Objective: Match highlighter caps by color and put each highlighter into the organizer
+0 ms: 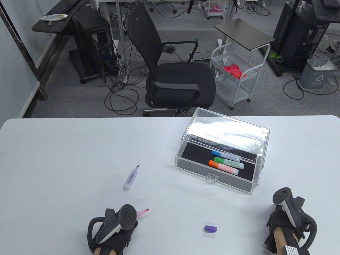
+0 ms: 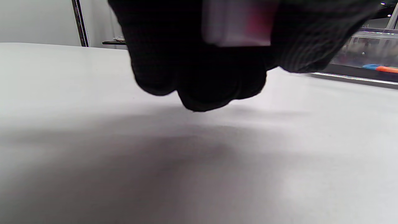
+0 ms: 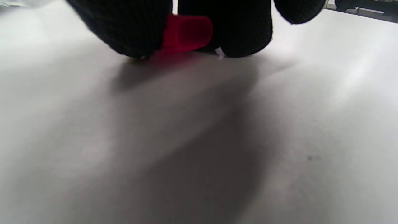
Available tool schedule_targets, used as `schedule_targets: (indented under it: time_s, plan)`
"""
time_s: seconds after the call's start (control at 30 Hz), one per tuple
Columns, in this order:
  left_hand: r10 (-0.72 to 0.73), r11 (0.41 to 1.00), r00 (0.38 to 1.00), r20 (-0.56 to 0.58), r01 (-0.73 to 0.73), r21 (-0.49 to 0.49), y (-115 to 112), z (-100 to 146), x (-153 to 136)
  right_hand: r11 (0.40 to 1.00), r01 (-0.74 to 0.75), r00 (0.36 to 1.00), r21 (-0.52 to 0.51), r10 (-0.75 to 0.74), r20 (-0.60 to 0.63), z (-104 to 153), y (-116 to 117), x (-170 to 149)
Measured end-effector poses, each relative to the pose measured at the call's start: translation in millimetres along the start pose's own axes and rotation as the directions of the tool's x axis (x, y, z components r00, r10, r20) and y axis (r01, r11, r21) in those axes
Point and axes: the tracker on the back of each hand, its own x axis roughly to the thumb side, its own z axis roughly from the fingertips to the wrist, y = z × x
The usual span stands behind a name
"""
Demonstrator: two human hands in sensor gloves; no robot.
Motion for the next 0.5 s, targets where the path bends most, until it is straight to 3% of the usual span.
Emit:
schedule_targets:
  time_s: [0.37,0.5]
  plan:
    - [0.013,1.0,0.999,0.039,-0.013,0.002,0.6,1.7,11.0,0.998,0.025,0.977,-0.063,-0.011,0.213,41.9,-17.2,28.4]
    - [0.025,0.999,0.998,0.054,-0.026,0.019,3.1,4.5,12.6,0.995,0.089,0.948,-0.036,-0.074,0.311,59.7,-18.2,48.5]
